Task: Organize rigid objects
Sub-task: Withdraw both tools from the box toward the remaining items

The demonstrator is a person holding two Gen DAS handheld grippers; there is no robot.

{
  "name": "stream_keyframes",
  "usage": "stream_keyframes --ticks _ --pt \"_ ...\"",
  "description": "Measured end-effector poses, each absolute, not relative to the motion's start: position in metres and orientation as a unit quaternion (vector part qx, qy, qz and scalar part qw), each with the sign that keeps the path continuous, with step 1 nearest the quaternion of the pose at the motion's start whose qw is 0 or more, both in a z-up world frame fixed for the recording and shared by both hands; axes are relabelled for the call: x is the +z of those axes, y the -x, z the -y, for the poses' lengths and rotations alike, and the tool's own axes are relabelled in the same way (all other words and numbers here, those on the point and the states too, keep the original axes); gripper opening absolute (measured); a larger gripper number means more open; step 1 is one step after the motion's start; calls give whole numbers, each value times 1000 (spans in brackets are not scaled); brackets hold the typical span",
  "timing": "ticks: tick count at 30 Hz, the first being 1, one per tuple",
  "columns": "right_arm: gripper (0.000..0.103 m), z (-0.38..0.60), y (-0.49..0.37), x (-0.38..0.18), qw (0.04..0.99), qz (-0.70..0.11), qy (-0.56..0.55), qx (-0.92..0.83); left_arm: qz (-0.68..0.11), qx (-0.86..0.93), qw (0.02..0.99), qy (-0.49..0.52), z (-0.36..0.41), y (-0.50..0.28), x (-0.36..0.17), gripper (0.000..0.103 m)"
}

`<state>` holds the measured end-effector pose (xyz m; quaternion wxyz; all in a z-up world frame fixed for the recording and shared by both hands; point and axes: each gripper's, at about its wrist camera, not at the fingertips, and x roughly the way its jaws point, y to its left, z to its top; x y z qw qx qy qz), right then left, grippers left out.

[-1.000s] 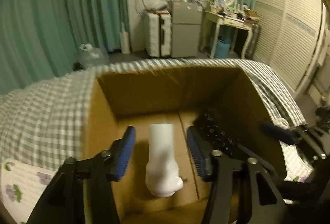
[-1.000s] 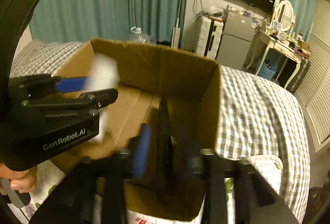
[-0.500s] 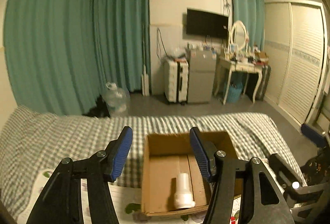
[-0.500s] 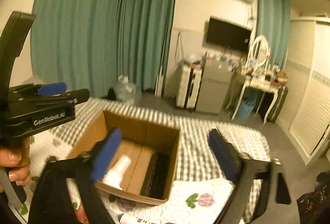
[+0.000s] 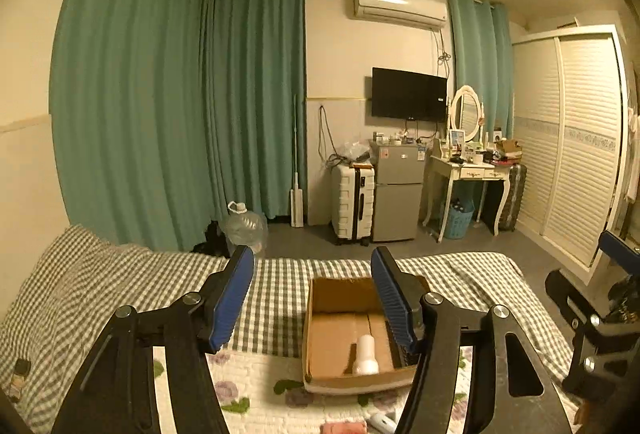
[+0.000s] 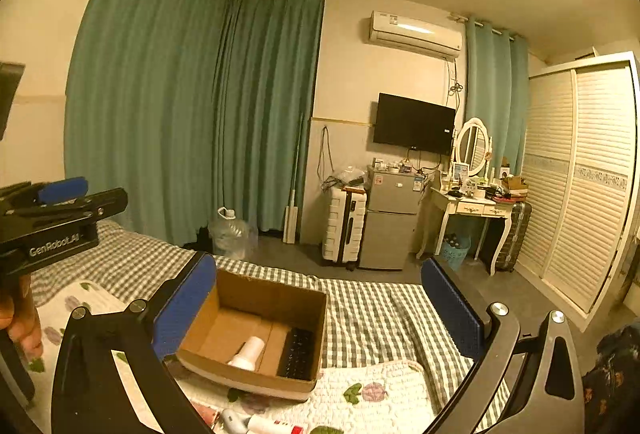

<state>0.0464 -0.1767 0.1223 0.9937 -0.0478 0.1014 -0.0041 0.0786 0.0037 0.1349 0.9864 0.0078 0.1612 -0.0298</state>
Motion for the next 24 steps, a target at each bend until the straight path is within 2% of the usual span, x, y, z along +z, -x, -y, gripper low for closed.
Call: stream_keyframes --ticks 8,17,24 --pt "103 177 -21 116 993 -111 43 -19 -169 -39 985 -7 -4 -55 113 64" --pt "103 173 -23 68 987 -155 32 -17 -187 -53 981 4 -5 -64 61 64" --pt "103 178 -45 26 980 -197 26 -17 -243 -58 968 3 0 -86 4 64"
